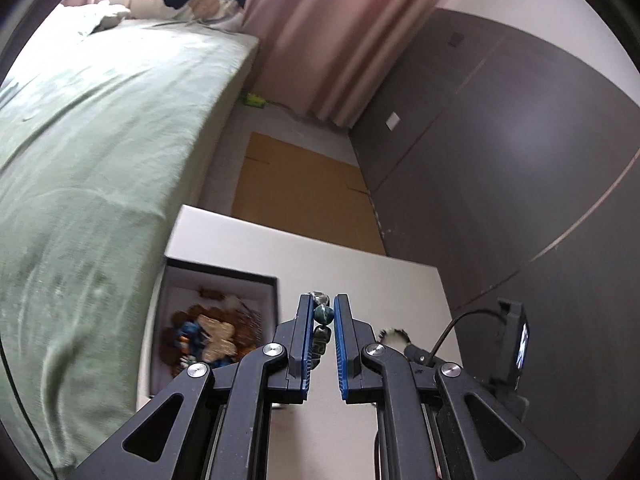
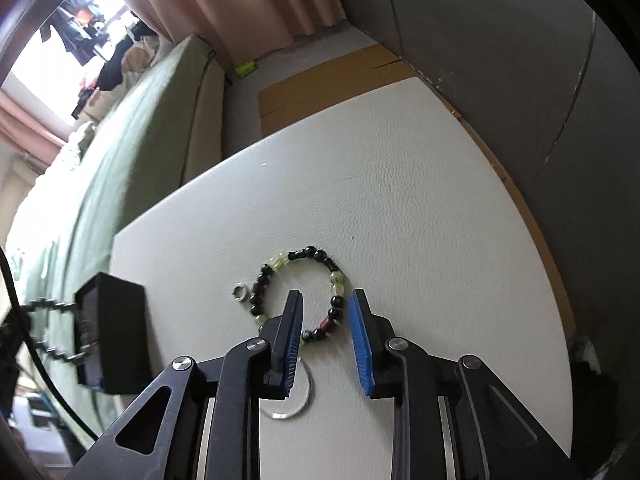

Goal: Organize jewelry
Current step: 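Carry a bead bracelet to the box with the left tool while the right tool grasps the black-green bead bracelet, then lower the black-green bead bracelet into the box and open the right tool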

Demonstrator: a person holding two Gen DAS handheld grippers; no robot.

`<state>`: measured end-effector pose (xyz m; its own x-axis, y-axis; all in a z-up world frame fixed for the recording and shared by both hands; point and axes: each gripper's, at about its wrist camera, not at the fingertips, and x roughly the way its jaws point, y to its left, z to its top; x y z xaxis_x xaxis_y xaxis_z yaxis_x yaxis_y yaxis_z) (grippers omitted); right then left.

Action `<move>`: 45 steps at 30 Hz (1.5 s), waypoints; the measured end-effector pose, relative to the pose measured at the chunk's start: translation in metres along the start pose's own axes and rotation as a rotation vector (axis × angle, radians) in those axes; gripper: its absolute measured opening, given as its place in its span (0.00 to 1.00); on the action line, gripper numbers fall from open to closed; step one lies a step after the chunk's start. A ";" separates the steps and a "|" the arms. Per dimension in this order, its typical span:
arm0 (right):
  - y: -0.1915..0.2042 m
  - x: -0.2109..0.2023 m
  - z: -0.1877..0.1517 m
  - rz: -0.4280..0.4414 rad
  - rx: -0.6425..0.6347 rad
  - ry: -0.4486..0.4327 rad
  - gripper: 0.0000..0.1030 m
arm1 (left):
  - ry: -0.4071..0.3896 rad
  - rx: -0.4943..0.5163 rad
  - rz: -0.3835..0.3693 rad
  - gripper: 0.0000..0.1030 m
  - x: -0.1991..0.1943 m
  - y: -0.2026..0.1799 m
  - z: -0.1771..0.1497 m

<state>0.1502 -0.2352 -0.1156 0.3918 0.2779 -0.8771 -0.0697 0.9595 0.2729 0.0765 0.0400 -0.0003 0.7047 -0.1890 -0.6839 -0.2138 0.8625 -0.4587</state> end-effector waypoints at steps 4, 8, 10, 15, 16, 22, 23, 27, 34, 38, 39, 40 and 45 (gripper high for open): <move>0.011 0.005 0.002 -0.095 -0.068 -0.019 0.24 | -0.009 -0.037 0.016 0.10 -0.006 0.018 0.004; 0.020 0.004 -0.001 -0.143 -0.124 -0.024 0.09 | -0.004 -0.054 0.045 0.10 -0.008 0.031 0.004; 0.020 0.000 -0.002 -0.117 -0.119 -0.027 0.09 | 0.004 -0.066 0.059 0.10 -0.007 0.035 0.003; 0.022 -0.029 -0.006 -0.037 -0.104 -0.099 0.09 | 0.037 -0.112 0.079 0.11 -0.004 0.047 0.003; 0.022 -0.034 -0.007 -0.011 -0.097 -0.112 0.09 | 0.041 -0.120 0.079 0.11 -0.004 0.049 0.003; 0.026 -0.066 -0.018 0.108 -0.085 -0.171 0.09 | 0.022 -0.159 0.096 0.35 -0.018 0.060 0.001; 0.027 -0.069 -0.019 0.124 -0.083 -0.176 0.09 | 0.014 -0.162 0.102 0.40 -0.021 0.062 0.001; 0.033 -0.082 -0.023 0.180 -0.074 -0.207 0.09 | -0.015 -0.173 0.107 0.41 -0.035 0.067 0.001; 0.053 -0.098 -0.028 0.269 -0.093 -0.244 0.09 | -0.014 -0.181 0.118 0.43 -0.044 0.075 0.003; 0.078 -0.096 -0.029 0.318 -0.128 -0.236 0.09 | -0.030 -0.178 0.119 0.68 -0.051 0.079 0.005; 0.084 -0.095 -0.029 0.325 -0.136 -0.237 0.09 | -0.042 -0.174 0.122 0.71 -0.053 0.080 0.005; 0.091 -0.095 -0.029 0.336 -0.146 -0.235 0.09 | -0.054 -0.169 0.122 0.74 -0.056 0.081 0.006; 0.128 -0.090 -0.029 0.409 -0.191 -0.217 0.09 | -0.066 -0.175 0.116 0.77 -0.064 0.090 0.011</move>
<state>0.0796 -0.1365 -0.0136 0.4776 0.6367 -0.6054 -0.4161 0.7708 0.4824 0.0194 0.1351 0.0080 0.7101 -0.0567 -0.7018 -0.4063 0.7811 -0.4742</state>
